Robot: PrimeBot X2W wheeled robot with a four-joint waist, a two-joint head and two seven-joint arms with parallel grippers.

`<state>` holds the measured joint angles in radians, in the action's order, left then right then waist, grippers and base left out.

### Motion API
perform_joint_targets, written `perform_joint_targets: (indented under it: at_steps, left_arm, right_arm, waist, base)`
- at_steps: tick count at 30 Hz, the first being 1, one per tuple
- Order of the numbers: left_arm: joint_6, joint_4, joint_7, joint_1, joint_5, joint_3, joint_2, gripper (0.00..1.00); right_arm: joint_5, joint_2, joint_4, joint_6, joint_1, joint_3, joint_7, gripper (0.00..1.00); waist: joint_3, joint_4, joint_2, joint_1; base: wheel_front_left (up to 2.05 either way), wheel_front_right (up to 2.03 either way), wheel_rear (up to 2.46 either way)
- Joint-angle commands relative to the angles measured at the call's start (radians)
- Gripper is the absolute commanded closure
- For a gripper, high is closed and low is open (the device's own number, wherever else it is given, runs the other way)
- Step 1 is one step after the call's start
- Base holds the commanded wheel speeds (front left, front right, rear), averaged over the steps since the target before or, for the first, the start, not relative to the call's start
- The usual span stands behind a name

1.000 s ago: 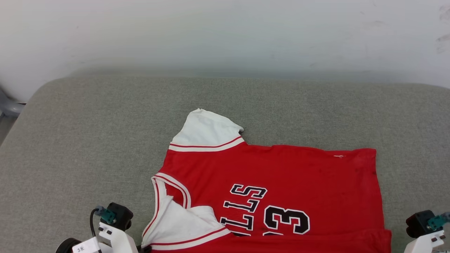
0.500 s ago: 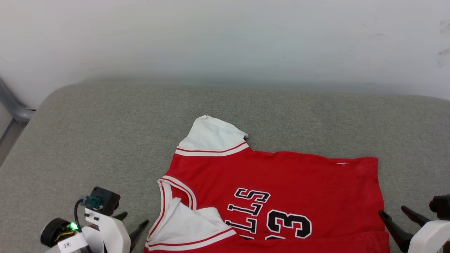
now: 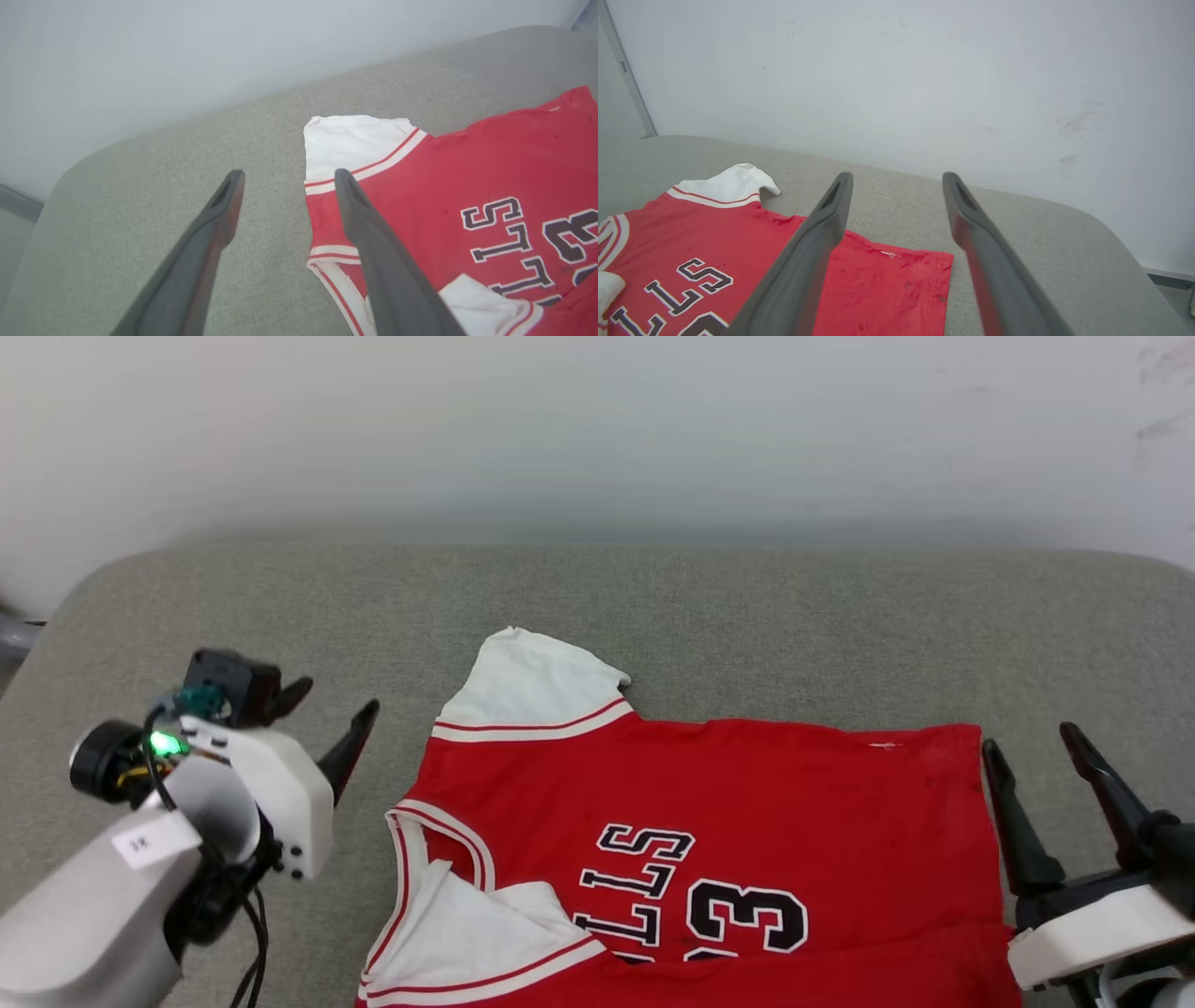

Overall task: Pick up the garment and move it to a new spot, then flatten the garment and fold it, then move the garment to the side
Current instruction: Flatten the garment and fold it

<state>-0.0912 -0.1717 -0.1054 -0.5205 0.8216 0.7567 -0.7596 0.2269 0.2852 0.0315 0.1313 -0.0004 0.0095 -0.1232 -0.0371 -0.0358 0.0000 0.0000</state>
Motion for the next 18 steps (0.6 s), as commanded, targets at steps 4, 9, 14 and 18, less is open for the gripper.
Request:
perform_joint_targets:
  at_steps: [4,9,14,18]
  left_arm:
    - [0.047,-0.053,-0.038,-0.125,-0.003,-0.010,0.031,0.00]
    - [0.108,-0.129,-0.115,-0.285,-0.011,-0.005,0.056,0.00]
    - [0.166,-0.227,-0.269,-0.429,0.026,0.008,0.079,0.00]
    - [0.193,-0.299,-0.436,-0.522,0.087,0.022,0.093,0.00]
  right_arm:
    - [-0.069,-0.035,0.038,-0.001,-0.028,0.008,-0.038,0.00]
    - [-0.100,-0.078,0.073,-0.001,-0.052,0.012,-0.050,0.00]
    - [-0.114,-0.097,0.094,-0.001,-0.088,0.027,-0.053,0.00]
    - [-0.118,-0.105,0.104,-0.001,-0.116,0.035,-0.059,0.00]
  waist:
    - [-0.068,0.045,0.0000,0.0000]
    - [-0.157,0.089,0.0000,0.0000]
    - [-0.244,0.127,0.0000,0.0000]
    - [-0.301,0.154,0.0000,0.0000]
  base:
    - [0.00,0.00,0.00]
    - [0.00,0.00,0.00]
    - [0.00,0.00,0.00]
    - [0.00,0.00,0.00]
